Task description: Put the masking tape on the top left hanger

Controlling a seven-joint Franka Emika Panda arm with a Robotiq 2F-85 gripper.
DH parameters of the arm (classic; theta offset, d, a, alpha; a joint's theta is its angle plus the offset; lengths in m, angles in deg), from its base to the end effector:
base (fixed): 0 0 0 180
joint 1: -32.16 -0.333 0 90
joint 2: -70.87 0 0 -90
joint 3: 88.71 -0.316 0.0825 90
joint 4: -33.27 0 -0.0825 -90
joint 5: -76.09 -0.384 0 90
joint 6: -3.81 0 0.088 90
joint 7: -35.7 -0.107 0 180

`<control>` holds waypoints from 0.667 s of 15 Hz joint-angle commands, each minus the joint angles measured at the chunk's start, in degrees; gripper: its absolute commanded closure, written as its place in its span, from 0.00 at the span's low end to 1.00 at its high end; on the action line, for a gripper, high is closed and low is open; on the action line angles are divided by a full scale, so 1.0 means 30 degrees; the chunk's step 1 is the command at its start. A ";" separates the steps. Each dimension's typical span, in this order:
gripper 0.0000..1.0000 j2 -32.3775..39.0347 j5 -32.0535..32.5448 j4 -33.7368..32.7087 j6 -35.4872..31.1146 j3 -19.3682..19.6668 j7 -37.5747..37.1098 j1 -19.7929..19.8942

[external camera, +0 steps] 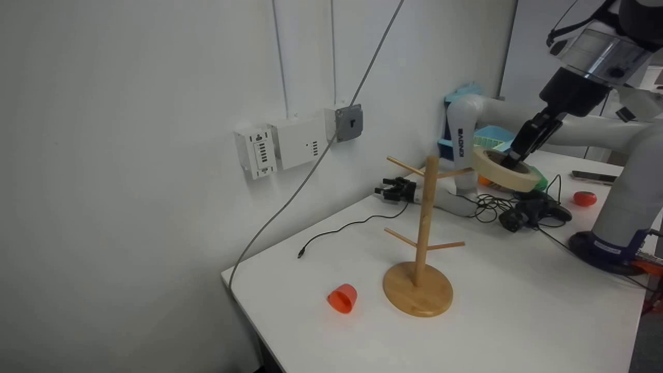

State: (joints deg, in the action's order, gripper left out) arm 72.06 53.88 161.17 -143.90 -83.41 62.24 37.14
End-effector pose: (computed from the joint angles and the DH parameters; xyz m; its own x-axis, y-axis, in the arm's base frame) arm 0.5458 -0.1055 0.3949 0.9271 -0.0375 0.3730 0.0161 -0.9901 -0.1397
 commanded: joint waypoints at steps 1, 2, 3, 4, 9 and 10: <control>0.94 0.0548 -0.1229 -0.0264 -0.0735 -0.0319 0.1127 0.0035; 0.94 0.0658 -0.1391 -0.0315 -0.0833 -0.0405 0.1206 0.0059; 0.94 0.0792 -0.1581 -0.0361 -0.0943 -0.0499 0.1280 0.0071; 0.94 0.0890 -0.1740 -0.0426 -0.1024 -0.0575 0.1358 0.0101; 0.76 0.1379 -0.2136 -0.0704 -0.1279 -0.0842 0.1396 0.0224; 0.50 0.1440 -0.2053 -0.0737 -0.1274 -0.0859 0.1367 0.0249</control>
State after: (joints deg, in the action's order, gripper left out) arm 74.91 49.51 159.97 -146.42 -85.23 63.95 37.15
